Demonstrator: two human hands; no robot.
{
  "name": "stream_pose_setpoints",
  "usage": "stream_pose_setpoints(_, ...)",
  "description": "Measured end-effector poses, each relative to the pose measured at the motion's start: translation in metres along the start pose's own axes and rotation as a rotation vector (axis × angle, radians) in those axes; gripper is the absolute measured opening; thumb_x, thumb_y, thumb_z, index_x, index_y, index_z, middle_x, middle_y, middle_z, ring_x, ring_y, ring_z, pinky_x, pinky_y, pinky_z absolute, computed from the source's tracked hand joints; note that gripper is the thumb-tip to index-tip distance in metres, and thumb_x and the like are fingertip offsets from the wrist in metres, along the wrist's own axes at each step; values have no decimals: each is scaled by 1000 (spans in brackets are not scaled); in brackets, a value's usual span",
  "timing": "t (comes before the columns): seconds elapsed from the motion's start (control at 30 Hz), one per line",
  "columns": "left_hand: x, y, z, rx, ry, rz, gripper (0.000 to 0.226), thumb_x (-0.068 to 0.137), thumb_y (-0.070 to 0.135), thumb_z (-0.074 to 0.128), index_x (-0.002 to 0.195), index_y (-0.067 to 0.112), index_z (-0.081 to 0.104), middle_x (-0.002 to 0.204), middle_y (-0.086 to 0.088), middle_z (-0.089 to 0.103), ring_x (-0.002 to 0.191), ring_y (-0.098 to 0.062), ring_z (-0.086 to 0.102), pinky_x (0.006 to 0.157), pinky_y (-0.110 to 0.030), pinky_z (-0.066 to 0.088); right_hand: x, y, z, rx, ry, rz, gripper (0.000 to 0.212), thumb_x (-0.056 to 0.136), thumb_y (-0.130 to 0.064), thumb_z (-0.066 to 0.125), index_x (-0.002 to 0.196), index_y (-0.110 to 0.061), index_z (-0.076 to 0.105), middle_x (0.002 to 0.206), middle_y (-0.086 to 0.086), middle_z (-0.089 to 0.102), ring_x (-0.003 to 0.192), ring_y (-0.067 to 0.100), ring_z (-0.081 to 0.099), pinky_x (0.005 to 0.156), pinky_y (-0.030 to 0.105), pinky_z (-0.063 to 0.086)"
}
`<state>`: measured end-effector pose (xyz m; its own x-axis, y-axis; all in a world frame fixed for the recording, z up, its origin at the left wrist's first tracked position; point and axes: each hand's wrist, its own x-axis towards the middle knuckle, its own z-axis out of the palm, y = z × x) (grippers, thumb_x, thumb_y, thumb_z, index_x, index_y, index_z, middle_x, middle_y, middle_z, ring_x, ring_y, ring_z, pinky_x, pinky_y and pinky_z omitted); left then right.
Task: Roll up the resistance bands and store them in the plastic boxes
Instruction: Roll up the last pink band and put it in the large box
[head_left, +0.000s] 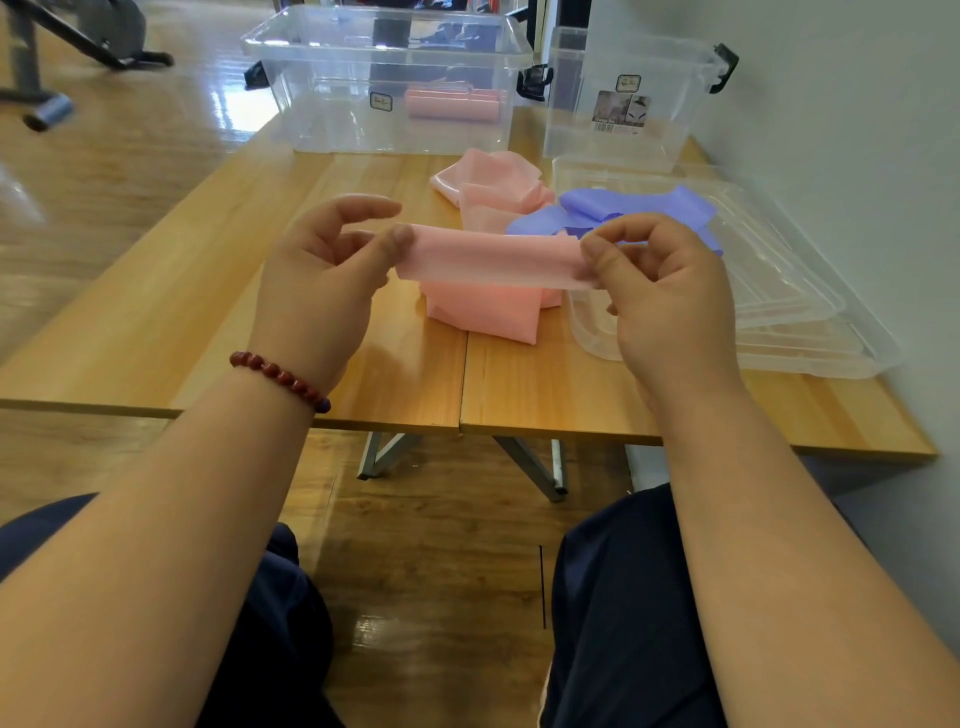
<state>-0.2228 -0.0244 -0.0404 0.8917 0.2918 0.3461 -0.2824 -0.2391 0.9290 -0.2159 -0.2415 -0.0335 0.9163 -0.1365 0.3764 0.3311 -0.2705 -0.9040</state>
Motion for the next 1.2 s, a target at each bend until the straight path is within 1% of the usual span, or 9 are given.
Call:
stream_pose_setpoints(0.13,1,1,0,-20,10,-9,11,91,23,67,93,34,68,88,16,69,85,3,64,79,-20,55,0,3,-1,12,-53,24,17,89,-19,71,103,-28,67,97,-8,71,90,3,66,79,20,55)
stream_pose_setpoints(0.23,1,1,-1,-17,-31,-19,14,89,22,69,100,31,69,93,16,70,90,4,65,79,-16,54,1,3,-3,-14,-22,8,13,92,-21,68,92,-34,66,89,-14,69,83,-3,63,75,17,51)
stream_pose_setpoints(0.33,0,1,0,-4,-31,-13,10,90,26,67,94,35,69,89,19,70,89,3,64,80,-19,55,2,3,-3,-49,-2,4,11,92,-26,68,88,-36,65,82,-15,65,72,-5,57,68,12,46)
stream_pose_setpoints(0.47,-2,1,2,4,-25,-2,8,92,30,65,89,37,68,84,18,67,85,-1,61,77,-20,56,1,1,-2,-53,11,-18,8,93,-25,67,90,-31,64,82,-16,66,76,-7,60,69,7,46)
stream_pose_setpoints(0.67,-3,2,1,-2,-27,-19,9,94,24,63,94,33,65,88,12,68,86,-1,65,78,-21,56,-2,2,-2,-45,-6,-26,12,97,-24,62,91,-34,60,84,12,71,77,21,65,61,14,44)
stream_pose_setpoints(0.8,-2,3,1,-16,-31,-21,13,94,20,63,93,33,65,88,10,69,85,-3,66,77,-22,55,-2,-1,-2,1,-13,17,12,95,-22,64,90,-33,66,85,-14,70,81,-2,65,69,7,47)
stream_pose_setpoints(0.87,-1,2,0,-27,-15,-27,12,93,21,64,90,32,68,87,13,69,84,-2,64,77,-22,55,-2,-1,-2,34,-30,42,8,93,-22,66,93,-30,68,83,-19,69,80,-9,63,69,6,47)
stream_pose_setpoints(1.07,-3,3,1,-60,-62,-12,19,90,16,67,102,30,65,90,15,68,86,4,65,76,-17,53,-3,2,-2,92,-55,77,12,88,-23,72,97,-30,69,89,-14,72,88,-2,68,77,16,54)
stream_pose_setpoints(1.2,-2,2,0,-56,-69,4,12,91,20,66,93,31,67,87,16,68,87,0,64,77,-20,54,-3,1,-2,95,-35,59,7,90,-23,70,91,-30,70,78,-20,70,77,-6,64,71,12,49)
